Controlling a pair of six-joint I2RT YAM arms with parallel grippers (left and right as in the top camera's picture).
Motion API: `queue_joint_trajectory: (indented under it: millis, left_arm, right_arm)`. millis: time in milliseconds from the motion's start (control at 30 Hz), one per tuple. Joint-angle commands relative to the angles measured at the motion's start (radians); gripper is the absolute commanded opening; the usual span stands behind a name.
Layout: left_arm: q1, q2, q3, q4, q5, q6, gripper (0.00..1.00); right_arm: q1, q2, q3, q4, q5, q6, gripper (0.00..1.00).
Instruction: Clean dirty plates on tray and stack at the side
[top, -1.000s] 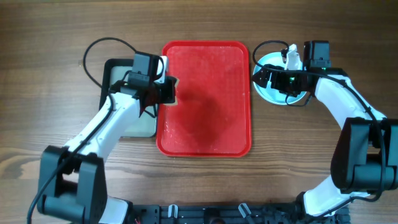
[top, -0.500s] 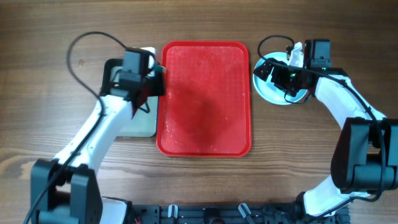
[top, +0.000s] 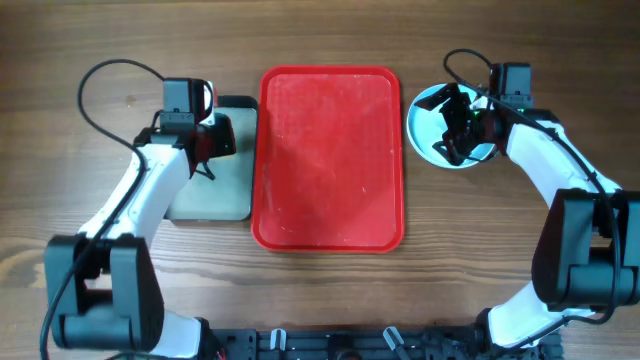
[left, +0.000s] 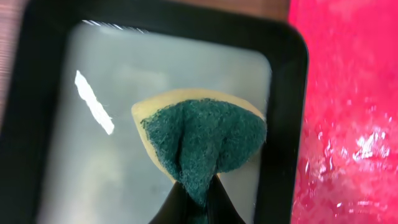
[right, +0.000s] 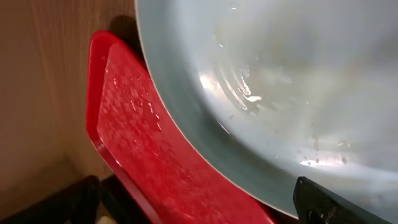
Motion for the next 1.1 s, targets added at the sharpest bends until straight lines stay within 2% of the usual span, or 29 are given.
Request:
queue_joint_trajectory:
  millis: [0,267,767,1067]
  left_arm:
    - [0.001,0.051,0.000,0.013,0.045,0.045,0.04]
    - [0.001,0.093,0.000,0.013,0.045,0.049,0.04]
    - [0.001,0.093,0.000,-0.003,0.044,0.064,0.05]
    - [0.002,0.093,0.000,-0.017,0.026,0.075,0.06]
  right_arm:
    - [0.000,-0.025,-0.009,0.003,0.010,0.213,0.99]
    - [0.000,-0.025,-0.009,0.003,0.010,0.379,1.00]
    - [0.000,-0.025,-0.009,0.003,0.010,0.381,1.00]
    - [0.000,-0.025,-0.009,0.082,0.173,0.748,1.00]
